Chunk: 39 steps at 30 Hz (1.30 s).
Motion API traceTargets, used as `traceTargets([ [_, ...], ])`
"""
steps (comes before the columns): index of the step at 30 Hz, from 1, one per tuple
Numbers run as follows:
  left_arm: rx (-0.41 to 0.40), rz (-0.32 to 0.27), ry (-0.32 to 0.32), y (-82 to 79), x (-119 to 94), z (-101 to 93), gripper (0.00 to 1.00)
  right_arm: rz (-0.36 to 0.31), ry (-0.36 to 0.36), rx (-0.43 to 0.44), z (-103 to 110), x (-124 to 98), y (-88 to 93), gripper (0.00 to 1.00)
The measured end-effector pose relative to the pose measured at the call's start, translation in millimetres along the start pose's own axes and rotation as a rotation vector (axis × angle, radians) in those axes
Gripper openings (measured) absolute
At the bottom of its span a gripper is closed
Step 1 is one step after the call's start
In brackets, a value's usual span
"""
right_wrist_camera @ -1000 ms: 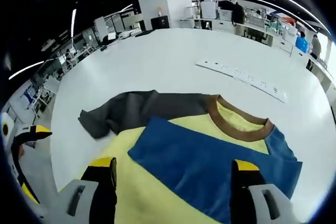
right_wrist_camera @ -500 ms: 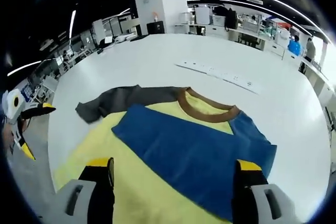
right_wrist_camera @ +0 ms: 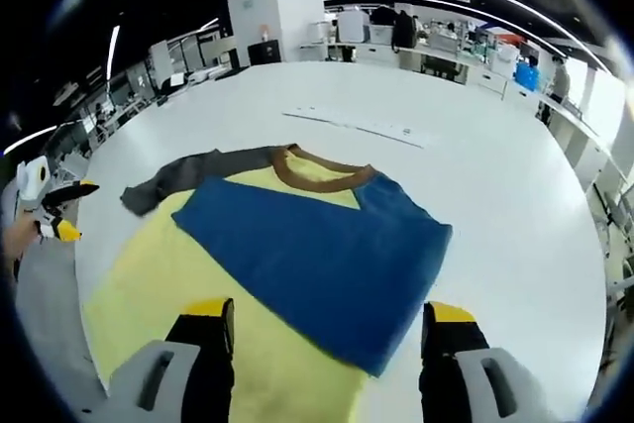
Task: Fold the garment on the visible template until the final outline fits inside the template.
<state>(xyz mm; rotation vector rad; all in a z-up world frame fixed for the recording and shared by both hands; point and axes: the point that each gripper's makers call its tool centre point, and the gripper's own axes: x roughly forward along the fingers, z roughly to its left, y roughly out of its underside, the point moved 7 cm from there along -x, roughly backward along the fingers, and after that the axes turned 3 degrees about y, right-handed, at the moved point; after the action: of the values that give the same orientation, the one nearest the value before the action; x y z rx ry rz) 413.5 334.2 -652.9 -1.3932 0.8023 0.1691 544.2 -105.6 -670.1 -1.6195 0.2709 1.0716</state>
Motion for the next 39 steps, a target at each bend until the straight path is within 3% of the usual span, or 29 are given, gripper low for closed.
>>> traceTargets([
  [6,-0.023,0.014,-0.051,6.2,8.9,16.0,0.66,0.005,0.015,-0.014,-9.5,-5.5,9.7,0.61],
  [13,-0.059,0.042,-0.083,16.9,11.8,30.4,0.58,0.029,0.039,-0.030,-18.0,-7.8,21.0,0.43],
  [18,-0.078,0.037,-0.083,17.7,11.3,31.7,0.56,0.072,0.038,-0.035,-19.1,-6.5,33.9,0.28],
  [23,-0.103,0.018,-0.092,16.5,11.3,33.2,0.52,0.061,0.056,-0.023,-21.9,-4.4,37.2,0.12],
  [31,-0.090,0.017,-0.072,15.2,11.3,28.2,0.53,0.060,0.039,0.064,-19.9,1.0,41.9,0.05],
  [39,-0.053,0.003,-0.034,6.4,10.2,17.7,0.58,0.071,0.028,0.022,-21.3,-0.5,41.6,0.00],
])
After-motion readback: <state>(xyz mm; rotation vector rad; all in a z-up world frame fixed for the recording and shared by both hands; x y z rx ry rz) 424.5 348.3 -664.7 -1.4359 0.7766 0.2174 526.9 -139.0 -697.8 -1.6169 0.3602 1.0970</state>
